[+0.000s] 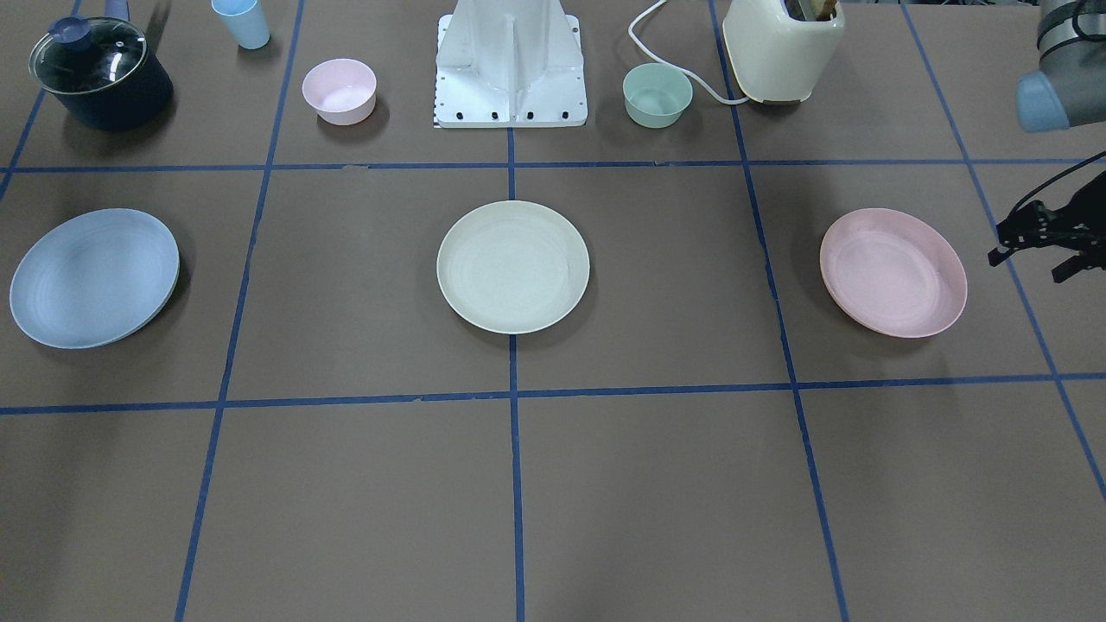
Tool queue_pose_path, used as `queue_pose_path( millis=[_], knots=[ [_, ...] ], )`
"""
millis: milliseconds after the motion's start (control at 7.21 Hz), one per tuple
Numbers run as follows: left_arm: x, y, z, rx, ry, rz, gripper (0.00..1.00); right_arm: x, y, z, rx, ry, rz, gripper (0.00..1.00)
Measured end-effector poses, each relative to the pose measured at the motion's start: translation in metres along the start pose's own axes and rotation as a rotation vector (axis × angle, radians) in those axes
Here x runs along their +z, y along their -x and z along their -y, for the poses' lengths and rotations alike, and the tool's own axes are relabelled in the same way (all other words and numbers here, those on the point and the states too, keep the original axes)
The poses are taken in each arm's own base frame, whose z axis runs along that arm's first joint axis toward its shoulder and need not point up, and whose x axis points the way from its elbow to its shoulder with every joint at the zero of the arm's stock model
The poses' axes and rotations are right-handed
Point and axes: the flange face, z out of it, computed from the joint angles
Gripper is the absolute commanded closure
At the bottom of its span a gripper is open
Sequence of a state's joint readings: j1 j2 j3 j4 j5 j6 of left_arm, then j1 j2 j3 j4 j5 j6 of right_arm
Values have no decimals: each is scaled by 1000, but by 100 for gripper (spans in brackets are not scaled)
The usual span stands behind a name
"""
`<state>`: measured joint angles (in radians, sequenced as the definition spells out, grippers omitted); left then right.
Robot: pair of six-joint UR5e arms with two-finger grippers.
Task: Stack three plates with pink and blue
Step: 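Lower the left gripper to the pink plate rim and grasp it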
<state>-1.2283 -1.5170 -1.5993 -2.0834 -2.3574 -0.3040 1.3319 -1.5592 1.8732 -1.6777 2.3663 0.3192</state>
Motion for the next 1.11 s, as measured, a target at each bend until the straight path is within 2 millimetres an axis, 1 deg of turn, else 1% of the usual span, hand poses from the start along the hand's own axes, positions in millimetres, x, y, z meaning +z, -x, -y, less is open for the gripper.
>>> queue_pose_path(
  millis=[277,416,555,971,1110],
  knots=[
    [36,-20,-8,7,57,-20,7,5,-4,0,8,10,-2,0],
    [49,-28,-12,9,79,-26,8,7,-6,0,12,14,-2,0],
    [56,-29,-14,11,91,-27,15,8,-7,-1,14,16,-2,0],
    [70,-17,-20,-6,109,-24,15,8,-7,-1,16,18,-1,0],
    [75,-13,-18,-3,105,-26,19,9,-7,-1,15,20,0,0]
  ],
)
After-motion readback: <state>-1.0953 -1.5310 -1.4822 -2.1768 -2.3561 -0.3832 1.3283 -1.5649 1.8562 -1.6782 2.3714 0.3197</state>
